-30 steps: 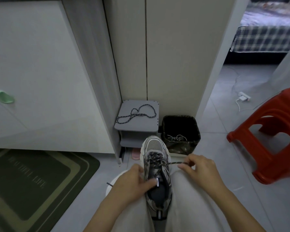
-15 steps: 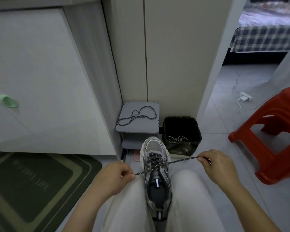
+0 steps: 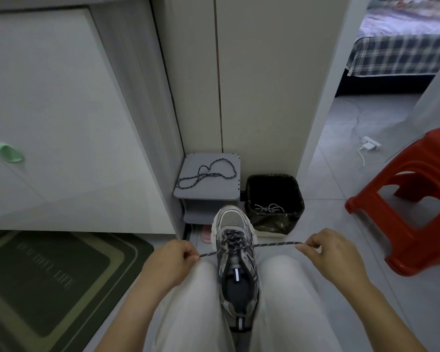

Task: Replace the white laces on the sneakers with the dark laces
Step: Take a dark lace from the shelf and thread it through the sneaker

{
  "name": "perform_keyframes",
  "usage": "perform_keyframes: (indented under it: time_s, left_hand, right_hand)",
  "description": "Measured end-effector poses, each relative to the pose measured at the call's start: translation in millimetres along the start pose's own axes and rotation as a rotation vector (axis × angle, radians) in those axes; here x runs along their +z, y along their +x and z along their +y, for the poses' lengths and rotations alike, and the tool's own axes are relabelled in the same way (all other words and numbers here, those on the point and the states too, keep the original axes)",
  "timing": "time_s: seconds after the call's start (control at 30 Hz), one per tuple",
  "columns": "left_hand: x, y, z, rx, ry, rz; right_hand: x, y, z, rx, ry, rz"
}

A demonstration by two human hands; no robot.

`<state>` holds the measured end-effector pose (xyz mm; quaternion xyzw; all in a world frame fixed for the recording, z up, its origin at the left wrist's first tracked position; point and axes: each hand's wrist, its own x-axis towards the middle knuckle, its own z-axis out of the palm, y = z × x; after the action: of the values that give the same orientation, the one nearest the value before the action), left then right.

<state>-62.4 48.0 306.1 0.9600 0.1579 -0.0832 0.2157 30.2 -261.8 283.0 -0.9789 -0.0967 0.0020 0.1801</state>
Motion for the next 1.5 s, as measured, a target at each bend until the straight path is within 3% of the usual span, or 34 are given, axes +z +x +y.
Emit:
perform_keyframes:
  time_s: [0.07,0.13,0.23,0.33,0.47,0.7,0.9,1.1,1.23,1.5]
  left_hand:
    - [8,2,4,0.0,-0.002,0.111]
    - [14,2,16,0.026,-0.054,0.205]
    - [26,0,39,0.114,-0.134,0.175]
    - [40,1,50,0.173,-0.054,0.113]
    - [45,2,47,0.12,-0.119,0.198]
    - [50,-7,39,0.094,-0.186,0.303]
    - [50,-5,38,0.086,-0.147,0.268]
    - [62,-14,45,0.294,-0.052,0.484]
    - [77,-12,46,0.302,0.023,0.421]
    - [83,-6,49,0.268,-0.147,0.382]
  right_hand:
    - [-4,-2,-4,0.05,0.053,-0.093]
    - [-7,-3,-11,0.081,0.252,-0.152]
    - [-6,-3,-27,0.084,0.487,-0.174]
    - [-4,-2,-43,0.035,0.541,-0.168]
    - [0,-2,-58,0.015,0.629,-0.207]
    - [9,0,-64,0.034,0.547,-0.217]
    - [9,-1,-74,0.098,0.861,-0.294]
    - [22,-7,-88,0.067,0.743,-0.198]
    - [25,-9,-93,-0.007,0.668,-0.163]
    - [24,-3,-94,-0.101,0.56,-0.232]
